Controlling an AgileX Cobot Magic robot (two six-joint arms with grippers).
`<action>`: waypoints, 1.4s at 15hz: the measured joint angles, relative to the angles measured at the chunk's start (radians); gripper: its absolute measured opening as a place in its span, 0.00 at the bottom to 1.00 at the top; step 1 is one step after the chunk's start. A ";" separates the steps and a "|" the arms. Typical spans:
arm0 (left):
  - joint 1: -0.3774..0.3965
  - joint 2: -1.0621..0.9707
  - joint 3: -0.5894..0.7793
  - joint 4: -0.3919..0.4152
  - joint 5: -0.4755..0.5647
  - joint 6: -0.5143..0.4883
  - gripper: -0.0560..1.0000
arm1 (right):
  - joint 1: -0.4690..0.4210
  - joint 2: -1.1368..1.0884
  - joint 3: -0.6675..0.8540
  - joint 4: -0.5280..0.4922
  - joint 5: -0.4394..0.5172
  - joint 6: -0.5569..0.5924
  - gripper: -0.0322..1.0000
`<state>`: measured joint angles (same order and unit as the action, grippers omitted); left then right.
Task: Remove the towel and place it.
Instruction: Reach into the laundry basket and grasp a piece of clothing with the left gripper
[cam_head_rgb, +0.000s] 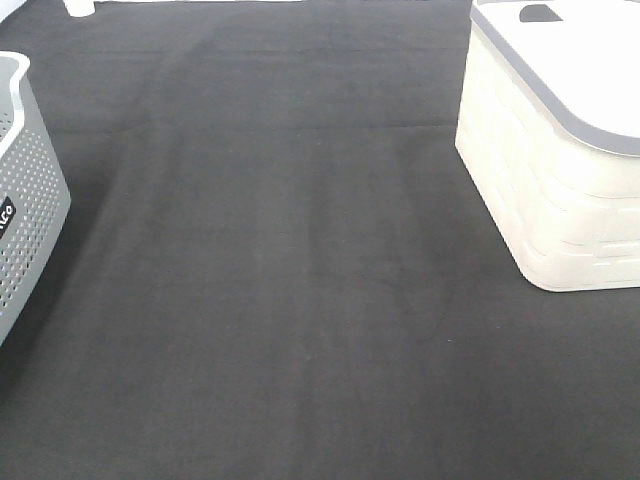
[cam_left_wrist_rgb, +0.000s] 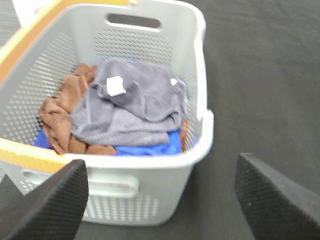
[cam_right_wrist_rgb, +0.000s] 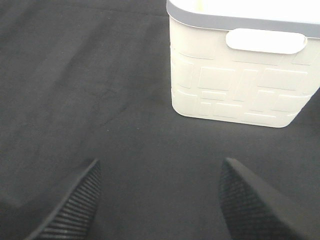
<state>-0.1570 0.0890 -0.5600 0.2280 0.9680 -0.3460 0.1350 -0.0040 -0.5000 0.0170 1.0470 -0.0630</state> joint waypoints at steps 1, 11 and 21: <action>0.000 0.052 -0.005 0.032 -0.030 -0.062 0.77 | 0.000 0.000 0.000 0.000 0.000 0.000 0.68; 0.000 0.603 -0.012 0.261 -0.629 -0.755 0.77 | 0.000 0.000 0.000 0.000 0.000 0.000 0.68; 0.000 0.971 -0.286 0.502 -0.318 -1.234 0.76 | 0.000 0.000 0.000 0.000 0.000 0.000 0.68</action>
<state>-0.1570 1.0600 -0.8460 0.7300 0.6500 -1.5800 0.1350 -0.0040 -0.5000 0.0170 1.0470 -0.0630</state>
